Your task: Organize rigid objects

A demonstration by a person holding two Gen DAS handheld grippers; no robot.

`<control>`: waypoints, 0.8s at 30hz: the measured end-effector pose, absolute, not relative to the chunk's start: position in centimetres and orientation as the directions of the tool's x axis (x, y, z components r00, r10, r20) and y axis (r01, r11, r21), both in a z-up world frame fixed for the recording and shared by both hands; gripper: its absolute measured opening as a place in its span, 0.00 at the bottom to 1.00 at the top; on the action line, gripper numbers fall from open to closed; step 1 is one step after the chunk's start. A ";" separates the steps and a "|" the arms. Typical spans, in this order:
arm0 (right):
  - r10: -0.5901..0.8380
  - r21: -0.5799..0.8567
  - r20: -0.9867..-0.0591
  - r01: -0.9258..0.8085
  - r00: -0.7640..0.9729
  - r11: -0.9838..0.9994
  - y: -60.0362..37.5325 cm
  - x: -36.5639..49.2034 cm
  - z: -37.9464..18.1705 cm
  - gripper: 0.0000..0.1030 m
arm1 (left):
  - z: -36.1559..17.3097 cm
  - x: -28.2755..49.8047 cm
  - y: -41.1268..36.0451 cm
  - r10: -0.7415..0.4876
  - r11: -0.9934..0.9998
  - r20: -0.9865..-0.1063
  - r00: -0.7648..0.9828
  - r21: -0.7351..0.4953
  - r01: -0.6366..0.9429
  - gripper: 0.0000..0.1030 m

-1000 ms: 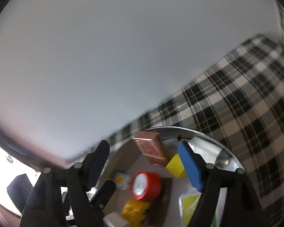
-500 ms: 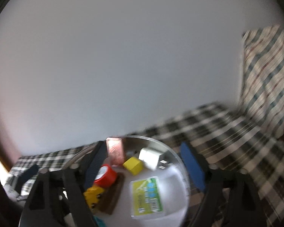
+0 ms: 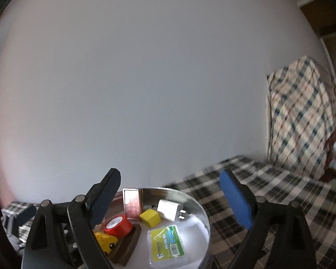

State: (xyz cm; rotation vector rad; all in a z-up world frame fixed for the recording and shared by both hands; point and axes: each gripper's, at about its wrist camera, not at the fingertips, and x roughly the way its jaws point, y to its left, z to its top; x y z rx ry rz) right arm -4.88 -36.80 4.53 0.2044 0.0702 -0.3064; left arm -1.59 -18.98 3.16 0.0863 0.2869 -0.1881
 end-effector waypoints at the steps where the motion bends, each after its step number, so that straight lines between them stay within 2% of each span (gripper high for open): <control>1: -0.306 0.153 -0.088 0.316 0.948 0.936 -36.3 -4.9 4.6 0.89 | 3.0 -1.6 -19.0 -0.172 0.978 -0.291 0.941 0.064 0.199 1.00; 6: -0.300 0.095 -0.073 0.306 0.951 0.947 -35.1 -5.0 4.4 0.89 | 3.1 -1.8 -18.5 -0.189 0.977 -0.293 0.937 0.043 0.210 1.00; 19: -0.276 0.057 -0.083 0.281 0.958 0.958 -33.6 -6.6 4.0 0.90 | 3.0 -3.6 -17.8 -0.216 0.970 -0.301 0.929 0.046 0.240 1.00; 22: -0.271 0.068 -0.083 0.277 0.959 0.959 -33.5 -7.2 4.0 0.95 | 3.0 -4.2 -17.8 -0.221 0.967 -0.303 0.927 0.053 0.248 1.00; 24: -0.277 0.082 -0.074 0.282 0.958 0.956 -33.4 -8.0 4.0 0.95 | 3.1 -4.5 -17.7 -0.224 0.967 -0.297 0.928 0.052 0.250 1.00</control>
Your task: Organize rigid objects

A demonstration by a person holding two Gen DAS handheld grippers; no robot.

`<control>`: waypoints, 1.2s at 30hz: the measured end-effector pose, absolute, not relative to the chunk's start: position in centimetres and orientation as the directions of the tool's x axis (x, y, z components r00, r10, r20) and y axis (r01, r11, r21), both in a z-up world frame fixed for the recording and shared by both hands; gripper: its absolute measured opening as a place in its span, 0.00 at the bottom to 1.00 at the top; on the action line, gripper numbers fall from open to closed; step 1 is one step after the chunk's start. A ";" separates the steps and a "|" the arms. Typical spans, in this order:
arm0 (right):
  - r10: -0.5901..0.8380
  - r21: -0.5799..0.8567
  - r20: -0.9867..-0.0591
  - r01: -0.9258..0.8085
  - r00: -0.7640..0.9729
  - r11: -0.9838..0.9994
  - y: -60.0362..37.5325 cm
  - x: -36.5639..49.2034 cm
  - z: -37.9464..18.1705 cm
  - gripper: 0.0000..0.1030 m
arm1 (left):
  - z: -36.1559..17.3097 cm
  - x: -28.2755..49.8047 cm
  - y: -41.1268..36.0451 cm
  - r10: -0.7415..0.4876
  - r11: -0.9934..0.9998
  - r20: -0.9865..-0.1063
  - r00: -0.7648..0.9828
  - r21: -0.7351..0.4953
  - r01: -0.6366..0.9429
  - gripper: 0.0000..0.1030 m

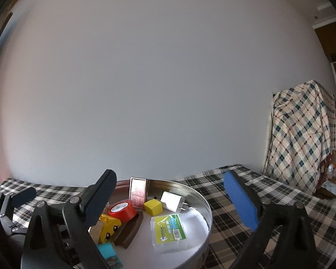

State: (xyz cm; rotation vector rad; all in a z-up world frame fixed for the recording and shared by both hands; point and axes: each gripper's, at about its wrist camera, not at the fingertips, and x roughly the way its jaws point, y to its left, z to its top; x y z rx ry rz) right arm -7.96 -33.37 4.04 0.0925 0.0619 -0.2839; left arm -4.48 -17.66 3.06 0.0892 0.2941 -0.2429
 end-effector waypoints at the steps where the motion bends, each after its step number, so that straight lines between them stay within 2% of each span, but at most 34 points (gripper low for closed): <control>1: -0.280 0.083 -0.064 0.284 0.958 0.955 -33.3 -8.3 4.1 0.95 | 3.1 -4.6 -17.6 -0.223 0.967 -0.295 0.929 0.051 0.249 1.00; 10: -0.310 0.027 0.007 0.309 0.951 0.951 -31.5 -10.4 4.7 0.99 | 3.2 -5.7 -16.9 -0.226 0.968 -0.283 0.932 0.041 0.247 1.00; 20: -0.343 0.052 0.094 0.339 0.935 0.939 -31.4 -13.0 5.0 0.99 | 3.4 -6.0 -17.2 -0.198 0.973 -0.277 0.940 0.063 0.223 1.00; 31: -0.338 0.059 0.090 0.334 0.937 0.941 -31.5 -13.0 5.0 0.99 | 3.3 -6.3 -17.4 -0.193 0.973 -0.277 0.941 0.069 0.220 1.00; 36: -0.338 0.058 0.085 0.334 0.938 0.941 -31.5 -12.9 5.0 0.99 | 3.3 -6.1 -17.0 -0.245 0.965 -0.287 0.926 0.022 0.262 1.00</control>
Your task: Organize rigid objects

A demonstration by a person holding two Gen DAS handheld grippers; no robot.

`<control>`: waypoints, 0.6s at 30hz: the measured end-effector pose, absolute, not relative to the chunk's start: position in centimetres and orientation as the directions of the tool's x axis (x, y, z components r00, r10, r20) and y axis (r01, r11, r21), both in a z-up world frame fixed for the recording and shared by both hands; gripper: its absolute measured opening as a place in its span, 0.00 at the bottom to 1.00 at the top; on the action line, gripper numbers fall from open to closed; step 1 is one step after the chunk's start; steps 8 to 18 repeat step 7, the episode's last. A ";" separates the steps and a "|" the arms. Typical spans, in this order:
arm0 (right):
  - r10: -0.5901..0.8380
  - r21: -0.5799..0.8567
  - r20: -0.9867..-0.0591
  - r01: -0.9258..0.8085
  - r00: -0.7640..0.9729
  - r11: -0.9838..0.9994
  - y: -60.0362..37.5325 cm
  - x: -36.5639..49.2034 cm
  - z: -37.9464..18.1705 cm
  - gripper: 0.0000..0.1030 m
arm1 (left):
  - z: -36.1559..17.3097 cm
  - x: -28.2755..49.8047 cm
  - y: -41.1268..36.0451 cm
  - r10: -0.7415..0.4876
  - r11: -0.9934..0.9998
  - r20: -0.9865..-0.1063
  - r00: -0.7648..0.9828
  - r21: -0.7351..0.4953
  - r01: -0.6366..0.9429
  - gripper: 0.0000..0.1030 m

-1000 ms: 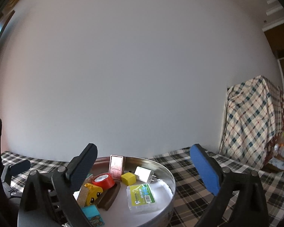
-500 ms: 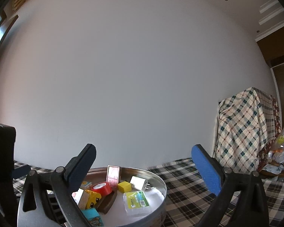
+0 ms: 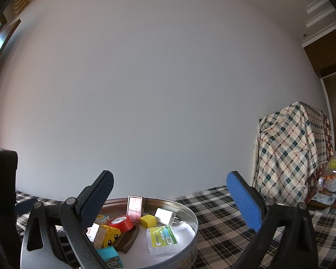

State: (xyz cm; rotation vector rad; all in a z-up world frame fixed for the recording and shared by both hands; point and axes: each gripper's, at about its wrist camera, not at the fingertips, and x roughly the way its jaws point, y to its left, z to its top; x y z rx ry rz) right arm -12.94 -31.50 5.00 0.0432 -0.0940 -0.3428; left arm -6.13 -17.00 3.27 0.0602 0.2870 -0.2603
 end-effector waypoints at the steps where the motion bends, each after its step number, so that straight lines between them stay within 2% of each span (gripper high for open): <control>1: -0.337 0.059 0.082 0.333 0.938 0.941 -31.5 -12.9 5.0 0.99 | 3.3 -6.1 -17.0 -0.246 0.965 -0.289 0.925 0.019 0.263 1.00; 18: -0.344 0.063 0.071 0.340 0.936 0.938 -31.6 -12.4 4.9 0.99 | 3.1 -5.8 -16.9 -0.245 0.966 -0.305 0.920 0.010 0.260 1.00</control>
